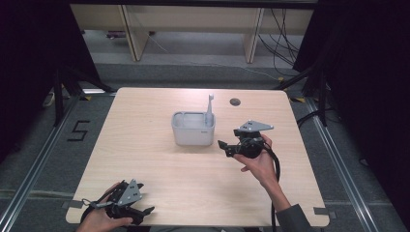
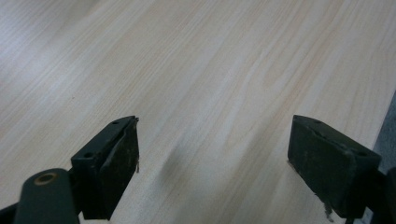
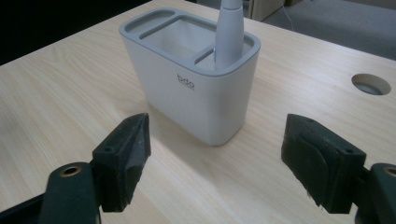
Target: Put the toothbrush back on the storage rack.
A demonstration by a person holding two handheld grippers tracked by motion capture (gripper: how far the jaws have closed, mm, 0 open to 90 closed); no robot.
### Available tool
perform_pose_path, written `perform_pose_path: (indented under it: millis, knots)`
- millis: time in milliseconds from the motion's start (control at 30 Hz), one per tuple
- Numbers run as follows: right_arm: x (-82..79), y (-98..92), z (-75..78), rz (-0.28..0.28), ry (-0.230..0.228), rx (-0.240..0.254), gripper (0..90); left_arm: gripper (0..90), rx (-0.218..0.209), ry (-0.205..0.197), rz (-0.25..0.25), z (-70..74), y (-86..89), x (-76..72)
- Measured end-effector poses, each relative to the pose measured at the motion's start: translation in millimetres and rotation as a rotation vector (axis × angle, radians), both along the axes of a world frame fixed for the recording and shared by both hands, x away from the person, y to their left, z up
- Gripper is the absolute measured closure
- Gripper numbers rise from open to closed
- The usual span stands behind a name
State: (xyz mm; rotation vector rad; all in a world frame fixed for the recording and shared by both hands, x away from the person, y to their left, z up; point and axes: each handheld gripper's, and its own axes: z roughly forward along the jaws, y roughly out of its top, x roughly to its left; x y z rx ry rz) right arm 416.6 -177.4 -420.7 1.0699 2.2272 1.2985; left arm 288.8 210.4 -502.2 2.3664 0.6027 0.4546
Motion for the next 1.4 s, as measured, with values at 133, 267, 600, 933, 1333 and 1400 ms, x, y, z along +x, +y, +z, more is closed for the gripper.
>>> perform_pose_path:
  millis: [133, 267, 600, 933, 1333, 1400]
  knots:
    - [-4.3, -1.9, -3.8, 0.023, -0.01, -0.008, 24.3, 16.3, -0.003, 0.0, -0.001, 0.3, 0.1, 0.0]
    - [-10.5, -1.5, -9.1, 0.022, 0.014, -0.007, 24.1, 16.3, -0.002, -0.001, -0.001, 0.3, 0.1, 0.0]
    - [-21.4, -2.9, -19.1, 0.032, 0.014, -0.022, 24.1, 16.3, -0.004, -0.001, -0.001, 0.3, 0.2, 0.0]
    - [-31.5, -9.6, -32.8, 0.017, 0.046, -0.01, 24.0, 16.3, -0.005, -0.001, -0.001, 0.5, 0.0, -0.2]
    - [-41.4, -15.8, -43.7, 0.008, 0.075, -0.024, 23.6, 16.3, -0.004, -0.002, 0.001, 0.4, 0.2, -0.1]
    - [-42.2, -17.5, -46.6, 0.015, 0.076, -0.019, 23.4, 16.3, 0.011, -0.006, -0.004, 0.9, 0.8, 0.4]
